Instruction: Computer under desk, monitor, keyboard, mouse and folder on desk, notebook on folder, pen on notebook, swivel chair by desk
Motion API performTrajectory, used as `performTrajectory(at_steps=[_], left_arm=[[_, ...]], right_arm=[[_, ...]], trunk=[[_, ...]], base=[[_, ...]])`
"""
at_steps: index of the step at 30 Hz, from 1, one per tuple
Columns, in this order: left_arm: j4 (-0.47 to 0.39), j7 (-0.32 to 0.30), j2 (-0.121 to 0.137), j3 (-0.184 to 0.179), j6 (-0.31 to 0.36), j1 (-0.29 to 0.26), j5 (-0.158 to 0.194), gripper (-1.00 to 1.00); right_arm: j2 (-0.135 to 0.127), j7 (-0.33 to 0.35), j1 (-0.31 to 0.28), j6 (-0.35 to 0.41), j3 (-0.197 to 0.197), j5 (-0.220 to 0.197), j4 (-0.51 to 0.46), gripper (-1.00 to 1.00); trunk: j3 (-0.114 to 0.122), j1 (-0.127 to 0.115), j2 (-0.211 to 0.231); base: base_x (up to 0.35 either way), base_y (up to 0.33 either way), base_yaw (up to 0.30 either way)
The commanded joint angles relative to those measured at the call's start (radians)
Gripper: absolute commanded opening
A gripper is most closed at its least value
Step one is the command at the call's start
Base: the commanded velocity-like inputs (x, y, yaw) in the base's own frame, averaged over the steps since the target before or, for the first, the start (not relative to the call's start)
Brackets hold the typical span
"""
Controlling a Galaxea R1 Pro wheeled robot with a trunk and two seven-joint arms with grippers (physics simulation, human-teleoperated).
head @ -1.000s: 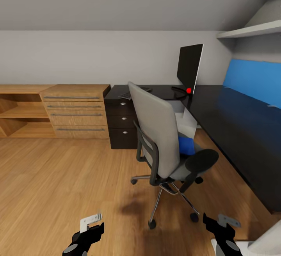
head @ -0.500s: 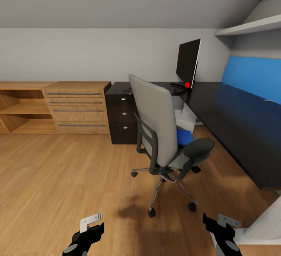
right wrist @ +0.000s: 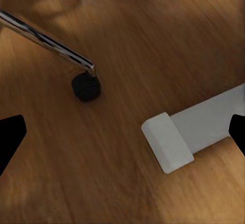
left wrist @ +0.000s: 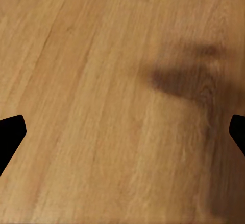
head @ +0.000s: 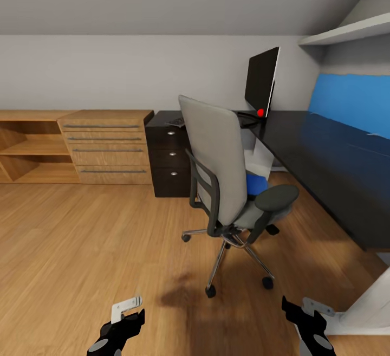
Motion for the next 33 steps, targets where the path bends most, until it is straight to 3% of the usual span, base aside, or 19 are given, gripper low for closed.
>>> performTrajectory(at_steps=[1, 7, 20, 33], left_arm=[[-0.001, 0.004, -0.001, 0.001, 0.004, 0.000, 0.011, 1.00], [-0.001, -0.005, -0.001, 0.000, 0.004, 0.000, 0.011, 1.00], [0.002, -0.007, 0.001, 0.002, 0.004, 0.000, 0.009, 1.00], [0.005, -0.006, 0.001, 0.002, 0.004, 0.000, 0.007, 1.00]], right_arm=[[0.000, -0.001, -0.001, -0.009, 0.002, -0.010, 0.001, 1.00], [0.000, -0.001, -0.001, -0.063, 0.002, -0.006, 0.001, 1.00], [0.001, -0.002, -0.001, -0.081, 0.002, -0.004, 0.002, 1.00], [0.001, -0.002, -0.001, -0.082, 0.002, -0.004, 0.003, 1.00]], trunk=[[-0.001, 0.000, -0.001], [-0.001, 0.000, -0.001], [-0.001, 0.000, -0.001], [-0.001, 0.000, -0.001]], base=[[0.000, 0.000, 0.000], [0.000, 0.000, 0.000], [-0.009, 0.000, 0.000], [-0.258, 0.000, 0.000]])
